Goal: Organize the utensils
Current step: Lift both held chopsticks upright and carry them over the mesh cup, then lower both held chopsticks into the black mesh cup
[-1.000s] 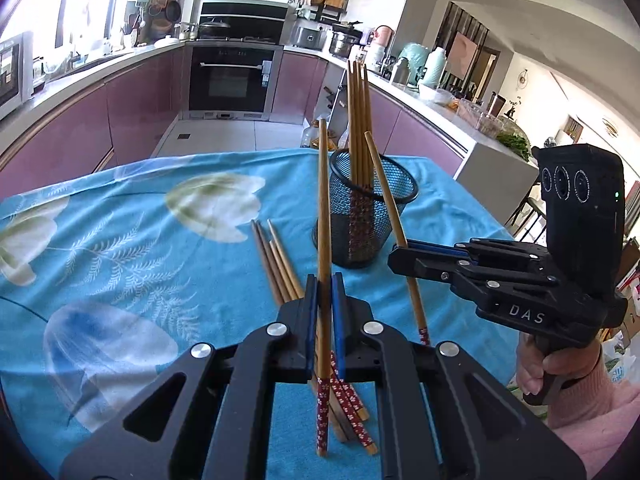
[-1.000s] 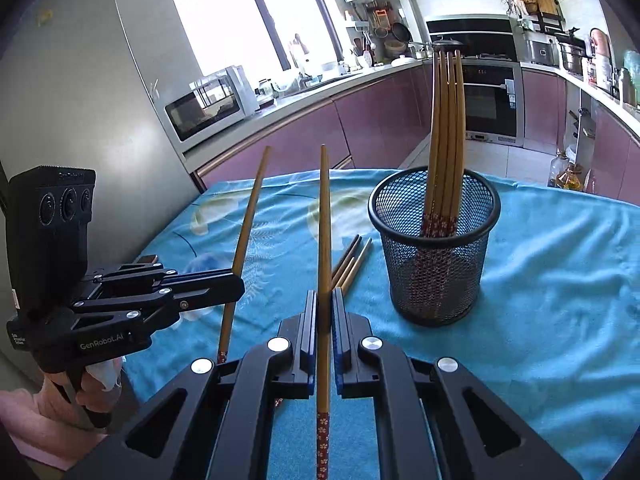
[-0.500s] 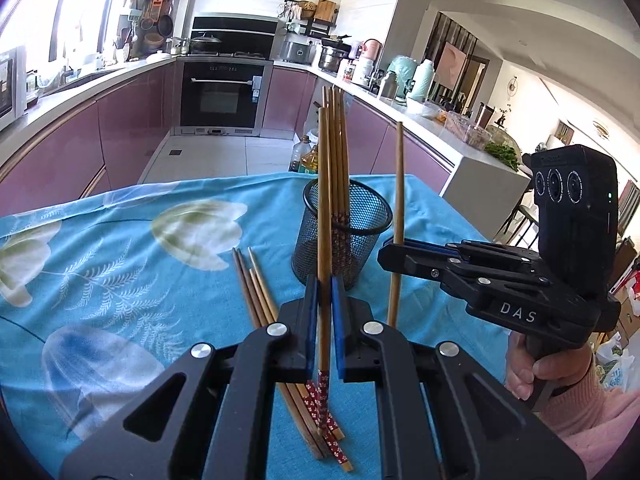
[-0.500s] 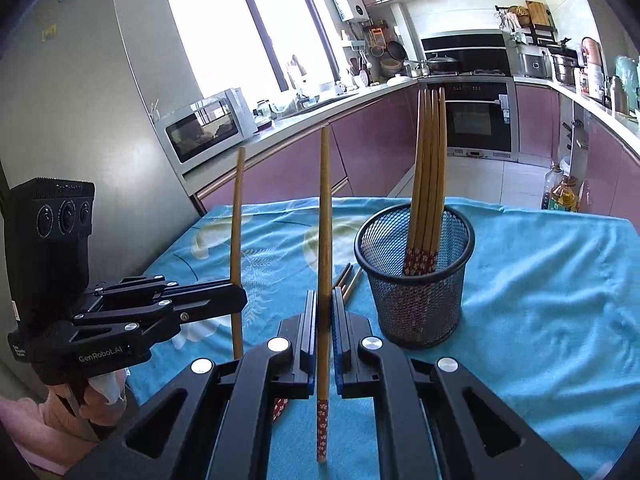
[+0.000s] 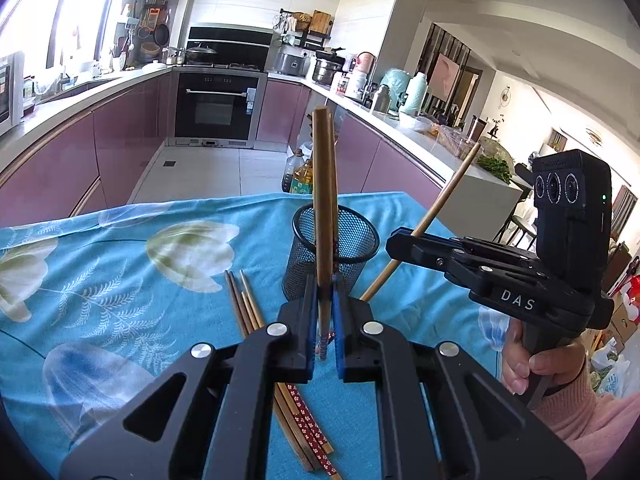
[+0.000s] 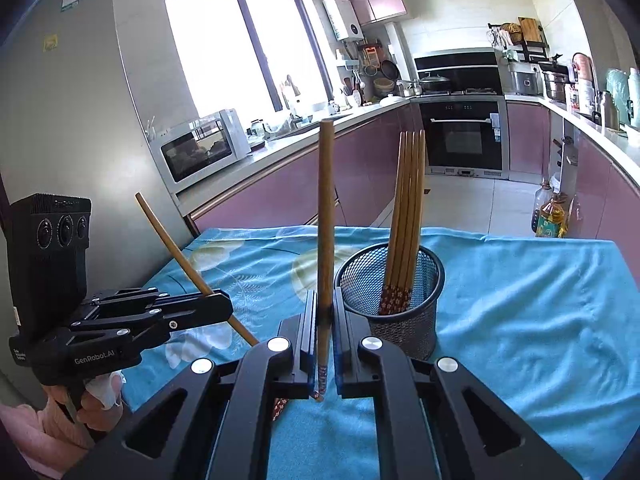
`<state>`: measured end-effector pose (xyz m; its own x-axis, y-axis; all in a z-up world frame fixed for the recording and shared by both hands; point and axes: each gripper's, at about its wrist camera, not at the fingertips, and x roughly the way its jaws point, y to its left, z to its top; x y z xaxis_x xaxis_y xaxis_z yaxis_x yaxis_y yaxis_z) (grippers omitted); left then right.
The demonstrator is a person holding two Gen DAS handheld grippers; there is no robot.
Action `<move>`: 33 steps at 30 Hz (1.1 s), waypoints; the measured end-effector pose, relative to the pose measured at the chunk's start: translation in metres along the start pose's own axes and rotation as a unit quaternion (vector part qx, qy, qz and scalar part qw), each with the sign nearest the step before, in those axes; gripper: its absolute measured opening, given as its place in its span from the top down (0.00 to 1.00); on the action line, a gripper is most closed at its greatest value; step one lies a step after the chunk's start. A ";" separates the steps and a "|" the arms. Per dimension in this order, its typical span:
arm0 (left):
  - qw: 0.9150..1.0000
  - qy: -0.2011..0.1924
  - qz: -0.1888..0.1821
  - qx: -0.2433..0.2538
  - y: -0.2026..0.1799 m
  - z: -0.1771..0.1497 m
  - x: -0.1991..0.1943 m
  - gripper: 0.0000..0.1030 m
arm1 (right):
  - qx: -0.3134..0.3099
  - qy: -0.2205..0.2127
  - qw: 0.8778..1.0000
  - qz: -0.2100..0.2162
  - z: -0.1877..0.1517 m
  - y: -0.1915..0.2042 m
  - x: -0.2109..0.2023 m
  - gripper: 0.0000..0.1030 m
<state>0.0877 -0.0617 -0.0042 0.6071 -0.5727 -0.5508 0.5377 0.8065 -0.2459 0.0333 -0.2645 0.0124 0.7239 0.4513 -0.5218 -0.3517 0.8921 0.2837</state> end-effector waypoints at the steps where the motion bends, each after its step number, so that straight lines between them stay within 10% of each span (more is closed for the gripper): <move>1: 1.000 -0.002 0.000 -0.001 0.000 0.002 -0.001 0.93 | -0.002 -0.003 1.000 -0.001 0.001 0.001 -0.002 0.94; 33: 0.994 -0.096 -0.005 0.055 -0.039 0.080 -0.025 0.93 | -0.036 -0.094 0.995 -0.025 0.070 -0.008 -0.039 0.94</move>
<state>0.0985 -0.0902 0.0836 0.6969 -0.6060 -0.3836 0.5978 0.7863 -0.1560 0.0494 -0.2910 0.0873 0.8378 0.4003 -0.3713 -0.3489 0.9156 0.1998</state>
